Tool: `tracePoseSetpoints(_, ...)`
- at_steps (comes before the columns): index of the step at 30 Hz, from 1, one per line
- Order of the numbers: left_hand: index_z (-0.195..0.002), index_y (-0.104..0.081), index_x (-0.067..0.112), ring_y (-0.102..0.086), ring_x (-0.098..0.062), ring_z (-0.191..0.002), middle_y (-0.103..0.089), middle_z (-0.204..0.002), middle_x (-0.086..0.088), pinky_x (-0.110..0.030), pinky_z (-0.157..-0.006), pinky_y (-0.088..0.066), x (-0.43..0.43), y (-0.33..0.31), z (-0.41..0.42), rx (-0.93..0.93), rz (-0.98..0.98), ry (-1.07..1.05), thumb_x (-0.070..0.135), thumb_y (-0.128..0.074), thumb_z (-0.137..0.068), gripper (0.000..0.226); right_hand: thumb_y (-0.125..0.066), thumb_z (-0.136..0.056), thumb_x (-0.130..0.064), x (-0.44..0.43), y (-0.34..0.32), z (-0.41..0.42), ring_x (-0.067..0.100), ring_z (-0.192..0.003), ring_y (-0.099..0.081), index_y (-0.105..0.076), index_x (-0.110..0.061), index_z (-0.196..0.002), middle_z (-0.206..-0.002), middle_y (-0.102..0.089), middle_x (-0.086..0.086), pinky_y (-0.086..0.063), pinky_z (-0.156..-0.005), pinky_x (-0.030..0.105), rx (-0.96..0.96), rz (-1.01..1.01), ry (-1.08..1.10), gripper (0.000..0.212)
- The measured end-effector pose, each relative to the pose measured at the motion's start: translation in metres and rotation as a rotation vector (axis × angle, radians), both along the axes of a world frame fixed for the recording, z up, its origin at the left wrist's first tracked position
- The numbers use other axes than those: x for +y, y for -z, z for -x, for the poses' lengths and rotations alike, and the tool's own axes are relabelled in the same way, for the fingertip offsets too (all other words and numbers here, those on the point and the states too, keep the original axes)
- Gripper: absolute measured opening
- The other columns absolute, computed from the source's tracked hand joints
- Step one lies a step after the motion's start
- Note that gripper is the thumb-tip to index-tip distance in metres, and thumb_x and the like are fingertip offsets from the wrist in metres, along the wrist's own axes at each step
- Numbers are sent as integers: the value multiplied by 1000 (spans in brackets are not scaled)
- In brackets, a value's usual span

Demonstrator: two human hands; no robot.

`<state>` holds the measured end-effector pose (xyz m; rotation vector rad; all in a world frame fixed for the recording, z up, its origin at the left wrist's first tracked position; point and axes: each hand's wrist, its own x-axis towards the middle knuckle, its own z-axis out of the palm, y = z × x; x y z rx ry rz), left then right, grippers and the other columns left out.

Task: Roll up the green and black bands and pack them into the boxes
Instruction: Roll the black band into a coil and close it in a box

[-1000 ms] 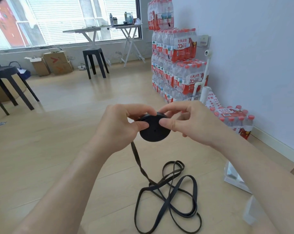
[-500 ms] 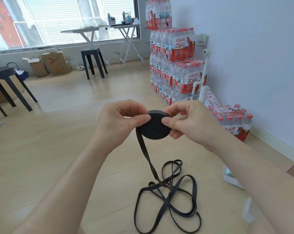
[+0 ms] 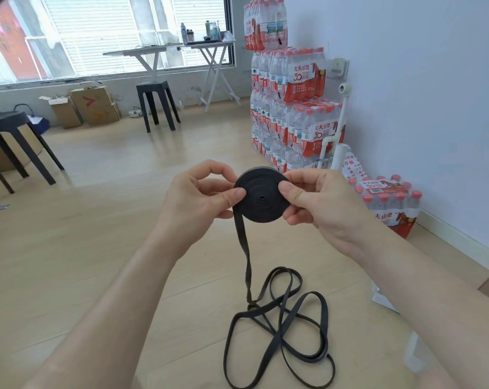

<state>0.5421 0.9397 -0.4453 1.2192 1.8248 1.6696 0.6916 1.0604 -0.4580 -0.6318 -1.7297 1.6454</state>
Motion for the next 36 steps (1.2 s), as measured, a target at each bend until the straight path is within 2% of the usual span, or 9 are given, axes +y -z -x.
tracePoseSetpoints(3, -74, -64, 13, -67, -16, -63, -72, -67, -3, -30, -63, -58, -3, -2, 4, 93, 20, -32, -7, -74, -74, 22, -62, -91, -11, -3, 4, 2, 14, -50, -61, -66, -12, -97, -81, -64, 5, -53, -49, 25, -105, -97, -18, 6)
tracePoseSetpoints(5, -70, -66, 14, -68, -17, -62, -71, -67, -3, -30, -67, -58, -6, -4, 6, 214, 65, -61, -8, -76, -70, 25, -65, -89, -20, -1, 3, 0, 15, -58, -65, -67, -22, -92, -82, -67, -4, -56, -54, 32, -266, -363, -17, 4)
tracePoseSetpoints(7, -66, -67, 20, -68, -14, -65, -70, -66, -1, -29, -70, -58, -7, -4, 4, 351, 129, -75, -6, -78, -67, 28, -70, -83, -30, 0, 1, 1, 13, -63, -65, -69, -30, -92, -79, -67, -10, -56, -60, 36, -327, -553, -1, 9)
tracePoseSetpoints(12, -61, -65, 31, -66, -7, -68, -71, -70, 3, -27, -72, -55, -7, -4, -4, 510, 201, -40, -1, -79, -67, 36, -70, -81, -35, -14, 6, 9, 3, -71, -49, -71, -27, -93, -78, -54, -10, -39, -65, 28, -419, -913, 0, 14)
tracePoseSetpoints(16, -62, -67, 27, -65, -5, -65, -71, -67, 7, -19, -67, -54, -6, -5, -5, 472, 181, -44, 0, -81, -65, 31, -68, -83, -31, -12, 6, 9, 0, -70, -45, -69, -24, -93, -87, -60, -9, -37, -68, 29, -428, -950, 20, 12)
tracePoseSetpoints(21, -66, -71, 19, -67, -7, -65, -71, -68, 6, -19, -68, -54, -7, -8, 3, 392, 176, -50, 2, -82, -66, 20, -69, -83, -28, -10, 4, 7, 1, -70, -49, -67, -23, -87, -84, -61, -7, -38, -64, 25, -394, -918, 49, 7)
tracePoseSetpoints(25, -66, -69, 18, -66, -5, -66, -71, -66, 6, -11, -65, -50, -8, -6, 6, 403, 199, -43, 0, -81, -66, 21, -70, -82, -27, -5, 5, 5, 10, -69, -59, -64, -23, -84, -80, -63, -7, -51, -69, 37, -382, -823, 42, 7)
tracePoseSetpoints(31, -71, -69, 14, -67, -12, -70, -71, -71, 1, -22, -69, -55, -5, -1, 7, 367, 122, -47, 2, -79, -70, 16, -70, -85, -22, -4, 2, 2, 14, -52, -65, -58, -30, -76, -75, -65, -4, -58, -60, 42, -325, -642, 16, 17)
tracePoseSetpoints(36, -76, -67, 13, -65, -9, -71, -69, -74, 0, -21, -67, -53, -3, 0, 9, 213, 106, 20, -5, -75, -73, 19, -68, -87, -19, -3, 2, 1, 16, -53, -66, -61, -24, -82, -78, -66, 3, -60, -60, 43, -303, -503, 16, 10)
